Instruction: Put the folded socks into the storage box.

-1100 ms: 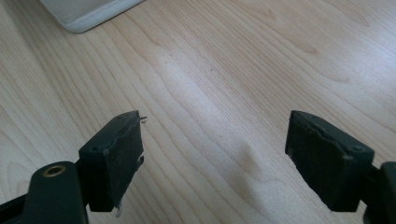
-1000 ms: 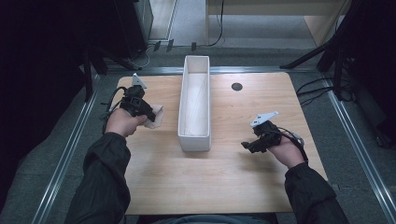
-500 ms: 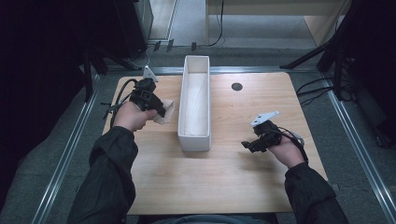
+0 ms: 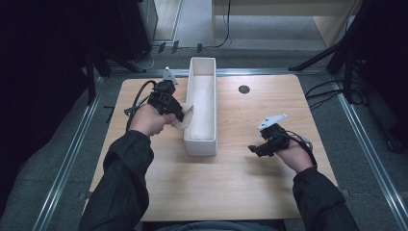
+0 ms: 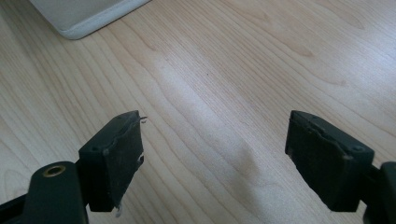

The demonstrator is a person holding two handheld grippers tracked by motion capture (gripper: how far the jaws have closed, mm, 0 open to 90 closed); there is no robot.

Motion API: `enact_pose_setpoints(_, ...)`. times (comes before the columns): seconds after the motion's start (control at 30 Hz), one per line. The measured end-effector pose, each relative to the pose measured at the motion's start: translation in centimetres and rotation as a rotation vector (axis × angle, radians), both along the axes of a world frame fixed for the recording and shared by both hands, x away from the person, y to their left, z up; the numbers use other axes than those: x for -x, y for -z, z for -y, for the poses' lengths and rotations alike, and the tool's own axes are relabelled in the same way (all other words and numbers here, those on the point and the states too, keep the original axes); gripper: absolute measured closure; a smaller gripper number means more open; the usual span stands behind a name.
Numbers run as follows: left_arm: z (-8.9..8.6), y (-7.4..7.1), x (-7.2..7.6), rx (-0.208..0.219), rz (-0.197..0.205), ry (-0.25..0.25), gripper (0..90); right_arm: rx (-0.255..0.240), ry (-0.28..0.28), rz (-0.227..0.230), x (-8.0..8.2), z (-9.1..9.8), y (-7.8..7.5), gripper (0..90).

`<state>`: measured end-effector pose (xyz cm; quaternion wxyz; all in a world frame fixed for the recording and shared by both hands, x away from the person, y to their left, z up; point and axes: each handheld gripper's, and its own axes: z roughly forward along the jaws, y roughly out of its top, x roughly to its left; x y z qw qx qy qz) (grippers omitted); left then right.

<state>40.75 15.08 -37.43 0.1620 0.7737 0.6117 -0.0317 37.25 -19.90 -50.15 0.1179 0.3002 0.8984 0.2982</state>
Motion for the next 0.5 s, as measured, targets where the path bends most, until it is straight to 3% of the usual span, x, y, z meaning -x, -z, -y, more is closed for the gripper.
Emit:
enact_pose_setpoints(0.33, 2.3, 0.7, -0.2, -0.009, -0.029, 0.033, 68.4, -0.001, 0.000, -0.001, 0.0, 0.0, 0.0, 19.3)
enact_pose_setpoints(0.5, 3.7, 1.8, -0.2, -0.016, -0.047, 0.054, 67.7, -0.001, -0.003, 0.001, -0.1, 0.0, 0.0, 19.3)
